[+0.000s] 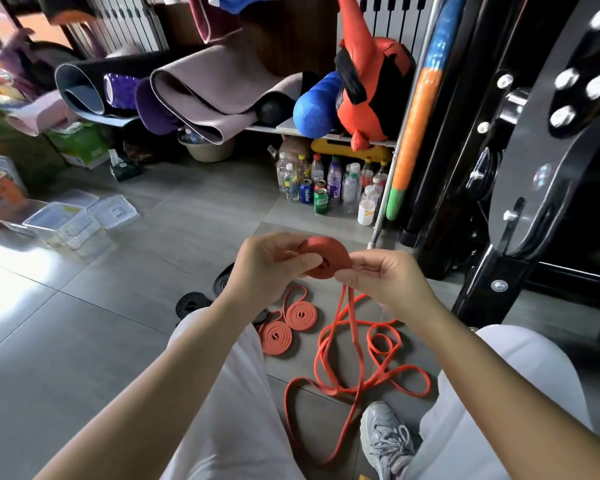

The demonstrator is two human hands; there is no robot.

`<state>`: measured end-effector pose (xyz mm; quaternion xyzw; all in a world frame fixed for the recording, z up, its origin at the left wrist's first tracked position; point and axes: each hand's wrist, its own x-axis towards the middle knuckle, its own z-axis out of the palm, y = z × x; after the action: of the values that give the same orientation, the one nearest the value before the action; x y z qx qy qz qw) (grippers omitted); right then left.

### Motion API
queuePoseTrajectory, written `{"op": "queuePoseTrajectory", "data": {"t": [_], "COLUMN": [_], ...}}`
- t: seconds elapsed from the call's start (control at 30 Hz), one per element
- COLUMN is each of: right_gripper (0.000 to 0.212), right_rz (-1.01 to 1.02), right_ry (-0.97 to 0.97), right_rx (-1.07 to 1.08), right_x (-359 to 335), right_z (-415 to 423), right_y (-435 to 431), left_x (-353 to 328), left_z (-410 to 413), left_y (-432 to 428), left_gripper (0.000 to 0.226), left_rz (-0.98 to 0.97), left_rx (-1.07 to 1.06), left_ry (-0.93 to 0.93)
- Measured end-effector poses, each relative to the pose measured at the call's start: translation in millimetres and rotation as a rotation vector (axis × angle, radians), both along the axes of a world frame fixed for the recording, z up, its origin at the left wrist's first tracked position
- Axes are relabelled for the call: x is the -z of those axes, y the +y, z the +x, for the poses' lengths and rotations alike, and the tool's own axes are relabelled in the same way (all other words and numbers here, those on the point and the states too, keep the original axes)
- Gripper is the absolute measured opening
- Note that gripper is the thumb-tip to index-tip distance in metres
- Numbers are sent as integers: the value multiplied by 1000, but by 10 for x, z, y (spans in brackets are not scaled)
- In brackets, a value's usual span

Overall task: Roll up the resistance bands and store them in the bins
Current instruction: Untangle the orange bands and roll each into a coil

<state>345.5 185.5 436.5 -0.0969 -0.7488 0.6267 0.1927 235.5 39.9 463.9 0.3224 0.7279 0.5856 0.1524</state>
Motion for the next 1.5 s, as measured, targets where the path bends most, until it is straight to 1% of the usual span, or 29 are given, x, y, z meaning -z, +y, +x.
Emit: {"op": "queuePoseTrajectory", "data": {"t": [0.1, 0.17, 0.23, 0.3, 0.33, 0.37, 0.4, 0.47, 0.5, 0.53, 0.57, 0.6, 0.67, 0.73, 0.8, 0.87, 0.9, 1.0, 1.07, 1.17, 1.27, 1.33, 1.43, 1.5], "right_gripper": [29, 28, 29, 29, 29, 30, 30, 28, 27, 21, 16, 16, 19, 18, 21, 29, 30, 28, 25, 25, 26, 27, 35, 35], "right_rz": [-60, -88, -113, -67, -16, 31, 80, 177, 237, 302, 362, 428, 535, 564, 431, 262, 212, 153, 93, 19, -5, -22, -72, -72], "right_ry": [35, 56, 81, 90, 76, 45, 8, -86, -136, -179, -216, -237, -255, -242, -207, -170, -152, -120, -89, -50, -21, 10, 76, 82], "right_rx": [23, 40, 60, 79, 88, 95, 98, 89, 89, 81, 58, 31, -23, -28, -5, 14, 16, 19, 14, 11, 15, 38, 104, 123], "right_x": [7, 17, 17, 31, 42, 39, 59, 90, 97, 112, 106, 94, 52, 25, 14, 12, 7, 1, -10, 0, 50, 59, 75, 82], "right_z": [-32, -71, -103, -110, -103, -87, -70, -41, -34, -37, -41, -46, -50, -46, -30, -8, 3, 24, 20, 7, -7, -25, -65, -72], "right_y": [-43, -77, -106, -115, -108, -99, -77, -37, -28, -20, -23, -32, -56, -64, -45, -8, 6, 22, 14, -5, -41, -81, -108, -111], "left_x": [25, 54, 88, 145, 165, 177, 181, 152, 112, 64, 25, -6, -44, -73, -95, -108, -106, -75, -36, -1, 8, 46, 110, 148], "left_z": [39, 75, 130, 150, 141, 107, 52, -51, -73, -74, -65, -49, -20, -8, -10, -10, -9, -17, -32, -5, 58, 97, 171, 185], "left_y": [13, 21, 32, 28, 20, -1, -31, -95, -111, -114, -109, -93, -52, -24, -16, -29, -36, -54, -60, -46, -18, 2, 48, 55], "left_gripper": [21, 26, 26, 22, 18, 16, 19, 37, 44, 47, 45, 41, 33, 27, 24, 23, 23, 20, 17, 22, 17, 18, 12, 12], "left_rz": [213, 319, 403, 421, 370, 262, 106, -209, -323, -416, -501, -580, -705, -737, -670, -549, -489, -359, -241, -63, 113, 220, 332, 326], "left_rx": [-7, 32, 50, 50, 43, 30, 15, 43, 99, 163, 216, 253, 283, 265, 211, 152, 121, 23, -20, -57, -53, -17, 4, 17], "left_ry": [-299, -476, -627, -720, -698, -582, -363, 197, 427, 595, 711, 780, 809, 785, 727, 636, 586, 411, 245, 1, -301, -469, -678, -741]}}
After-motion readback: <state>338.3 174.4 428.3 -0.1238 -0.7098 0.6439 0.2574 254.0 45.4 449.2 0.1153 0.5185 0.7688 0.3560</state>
